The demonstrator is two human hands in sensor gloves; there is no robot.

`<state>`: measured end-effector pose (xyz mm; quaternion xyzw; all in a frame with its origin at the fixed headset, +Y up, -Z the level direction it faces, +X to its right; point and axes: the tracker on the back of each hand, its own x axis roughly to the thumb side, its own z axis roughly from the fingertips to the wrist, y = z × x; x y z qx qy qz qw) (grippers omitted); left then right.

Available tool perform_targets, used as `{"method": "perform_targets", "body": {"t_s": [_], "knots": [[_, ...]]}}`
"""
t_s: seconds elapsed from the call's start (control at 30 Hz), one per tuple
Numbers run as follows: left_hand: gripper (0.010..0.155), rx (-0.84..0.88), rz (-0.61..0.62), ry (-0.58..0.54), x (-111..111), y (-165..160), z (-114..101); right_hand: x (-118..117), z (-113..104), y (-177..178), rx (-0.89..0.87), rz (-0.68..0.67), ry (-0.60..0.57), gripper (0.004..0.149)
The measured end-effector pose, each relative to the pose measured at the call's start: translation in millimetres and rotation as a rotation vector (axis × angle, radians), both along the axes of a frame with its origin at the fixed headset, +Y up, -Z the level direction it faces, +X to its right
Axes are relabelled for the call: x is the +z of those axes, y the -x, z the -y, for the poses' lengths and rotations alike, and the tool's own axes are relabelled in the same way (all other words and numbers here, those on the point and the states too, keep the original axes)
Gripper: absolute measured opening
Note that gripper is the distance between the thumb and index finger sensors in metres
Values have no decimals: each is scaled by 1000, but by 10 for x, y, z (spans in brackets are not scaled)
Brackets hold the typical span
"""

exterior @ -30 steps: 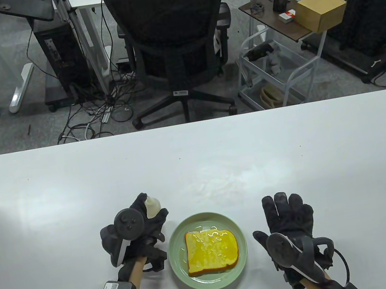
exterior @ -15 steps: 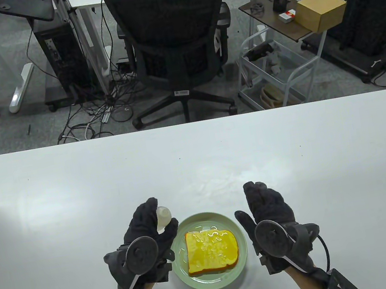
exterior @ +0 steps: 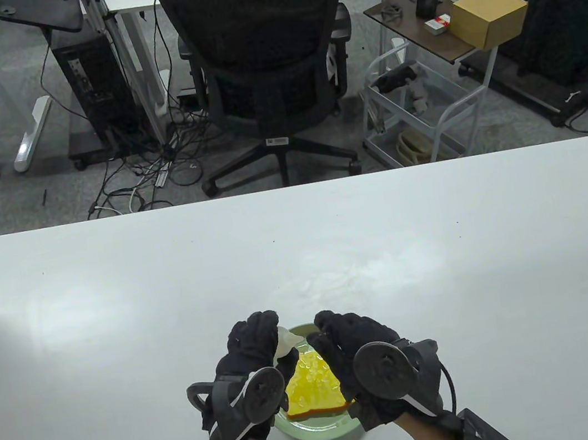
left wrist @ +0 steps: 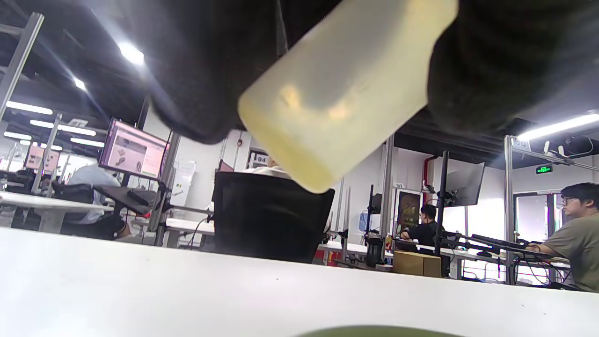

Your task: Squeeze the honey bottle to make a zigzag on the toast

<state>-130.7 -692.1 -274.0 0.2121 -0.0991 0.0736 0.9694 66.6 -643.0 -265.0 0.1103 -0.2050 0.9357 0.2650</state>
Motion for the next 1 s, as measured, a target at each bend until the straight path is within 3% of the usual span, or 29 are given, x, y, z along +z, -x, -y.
{"method": "perform_targets", "body": {"t_s": [0.23,0.47,0.53,0.6,0.73,0.87,1.0], "knots": [[76,-139,-48,-26,47,-148,-9,-89,99,35,14,40,34,48],[79,-161,-17,-66,53,-213,0,-115,153,-4,-27,58,32,45],[83,-164,1,-67,51,-213,-5,-113,148,-8,-30,57,25,42],[96,-110,28,-60,33,-182,5,-112,132,-19,-39,61,15,41],[100,-106,37,-25,-13,-110,16,-118,120,-52,-65,62,26,42],[84,-79,86,-29,-28,-54,37,-131,104,-89,-95,46,48,42],[82,-89,167,111,-90,-32,40,-125,90,-69,-43,14,55,41]]}}
